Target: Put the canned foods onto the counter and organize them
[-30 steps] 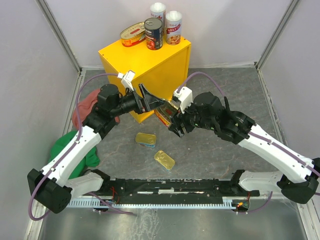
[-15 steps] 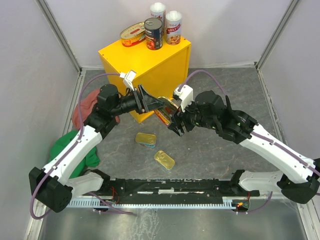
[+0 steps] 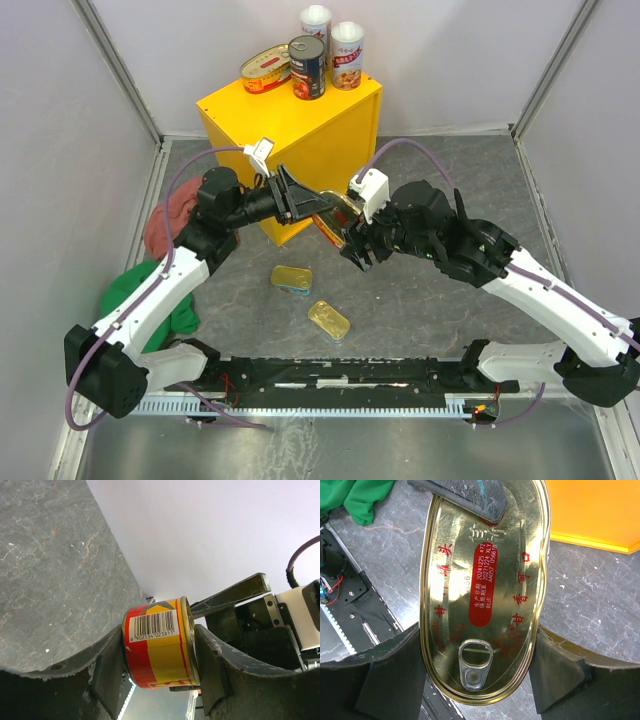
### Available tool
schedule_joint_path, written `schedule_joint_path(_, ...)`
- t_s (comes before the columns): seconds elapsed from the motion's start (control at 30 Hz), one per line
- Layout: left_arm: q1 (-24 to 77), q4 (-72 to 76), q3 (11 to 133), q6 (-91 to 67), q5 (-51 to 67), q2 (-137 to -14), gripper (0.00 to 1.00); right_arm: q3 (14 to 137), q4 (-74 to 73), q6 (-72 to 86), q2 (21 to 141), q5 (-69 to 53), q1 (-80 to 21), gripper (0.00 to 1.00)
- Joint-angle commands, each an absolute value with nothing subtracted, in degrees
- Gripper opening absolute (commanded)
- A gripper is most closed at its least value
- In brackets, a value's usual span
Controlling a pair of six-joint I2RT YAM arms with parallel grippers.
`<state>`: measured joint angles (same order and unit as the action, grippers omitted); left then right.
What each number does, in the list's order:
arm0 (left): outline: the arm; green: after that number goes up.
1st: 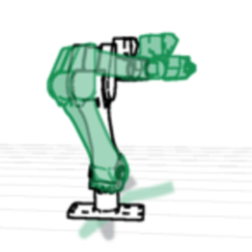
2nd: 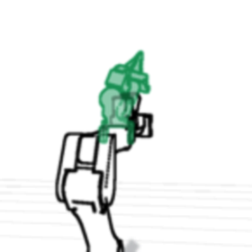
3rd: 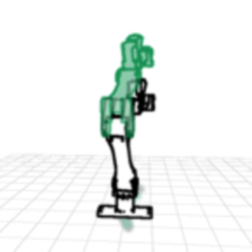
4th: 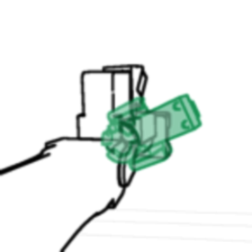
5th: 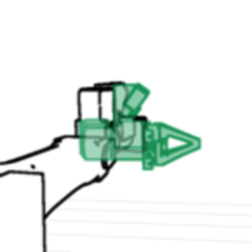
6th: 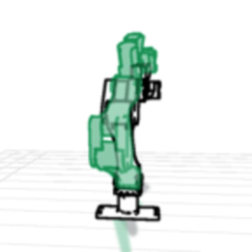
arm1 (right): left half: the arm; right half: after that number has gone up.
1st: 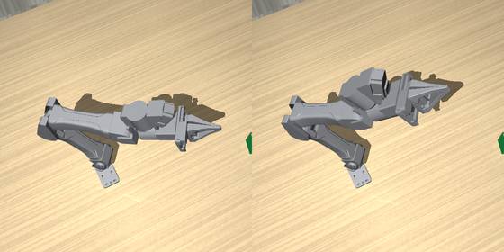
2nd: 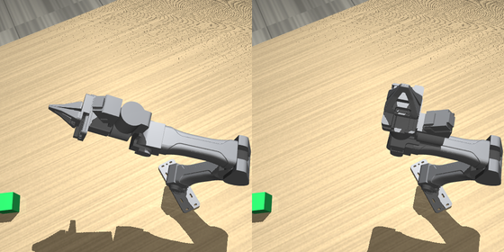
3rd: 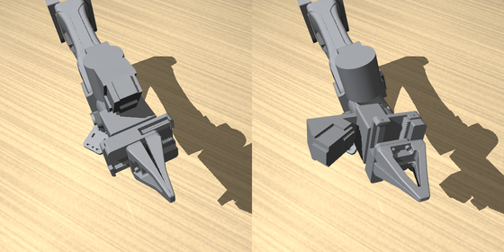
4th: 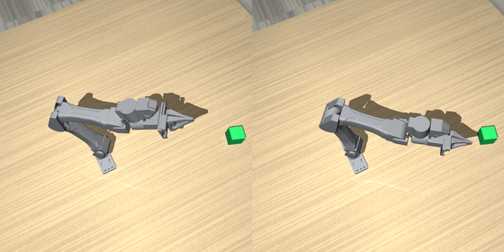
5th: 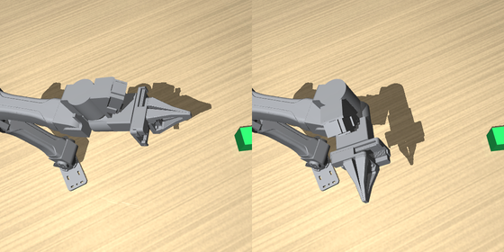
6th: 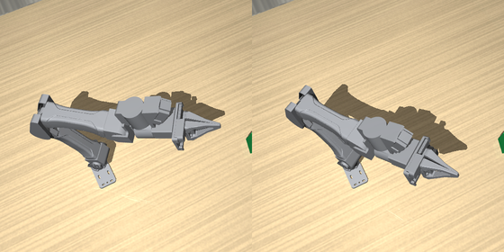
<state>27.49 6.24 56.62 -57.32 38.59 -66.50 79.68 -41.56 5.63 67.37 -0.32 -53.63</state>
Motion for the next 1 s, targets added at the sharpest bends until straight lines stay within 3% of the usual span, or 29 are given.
schedule_joint_path(0.0, 28.0, 14.2, 58.5, -61.0, 41.3, -65.4, 0.03, 83.8, -36.0, 6.5, 66.5, -0.3, -54.3, 0.34)
schedule_joint_path(0.13, 28.0, 14.0, 59.6, -62.4, 37.9, -64.4, 0.03, 84.4, -36.1, 6.8, 66.8, 1.6, -54.4, 0.51)
schedule_joint_path(0.4, 28.0, 14.1, 60.2, -63.9, 35.2, -63.4, 0.03, 86.8, -36.2, 7.0, 68.0, 3.6, -54.3, 0.59)
schedule_joint_path(0.53, 28.1, 14.0, 60.6, -64.2, 34.6, -63.0, 0.03, 89.8, -36.8, 6.6, 69.9, 3.4, -54.4, 0.57)
schedule_joint_path(0.77, 27.5, 11.4, 62.8, -62.9, 31.4, -62.2, 0.03, 98.3, -36.9, 5.3, 75.3, 2.8, -54.4, 0.43)
schedule_joint_path(0.97, 23.7, 11.5, 63.3, -63.7, 29.8, -61.7, 0.03, 108.5, -37.5, 3.3, 82.7, 3.0, -54.3, 0.4)
